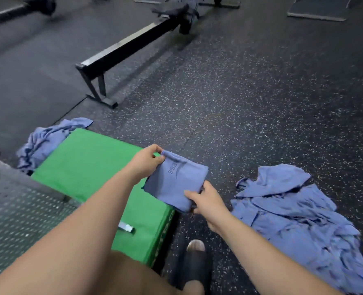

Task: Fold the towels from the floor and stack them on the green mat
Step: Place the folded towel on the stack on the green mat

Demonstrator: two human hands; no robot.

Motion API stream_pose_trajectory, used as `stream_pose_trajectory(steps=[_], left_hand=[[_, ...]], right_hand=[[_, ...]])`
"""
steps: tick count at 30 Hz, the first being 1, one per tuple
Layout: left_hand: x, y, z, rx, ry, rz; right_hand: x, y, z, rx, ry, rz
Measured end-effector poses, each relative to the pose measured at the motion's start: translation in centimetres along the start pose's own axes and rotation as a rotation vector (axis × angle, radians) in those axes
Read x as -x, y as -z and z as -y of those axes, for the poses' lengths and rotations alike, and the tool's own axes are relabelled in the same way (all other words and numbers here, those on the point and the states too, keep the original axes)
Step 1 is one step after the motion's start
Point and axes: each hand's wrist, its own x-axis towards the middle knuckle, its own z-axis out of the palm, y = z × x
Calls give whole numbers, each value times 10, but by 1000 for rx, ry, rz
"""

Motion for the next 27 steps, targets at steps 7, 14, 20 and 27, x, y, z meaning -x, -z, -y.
stream_pose_trajectory(steps=[7,14,20,27], left_hand=[[-41,21,100,-244,159,37],[-45,25,190,-296,288,-71],[-44,21,227,-325,441,-70],[-65,-15,167,-494,235,144]], right_hand=[[-64,-95,-74,86,-74,64],[-90,-165,-98,169,-151,161],[-96,-176,-103,461,-202,238],[-99,-84,-103,592,-139,120]])
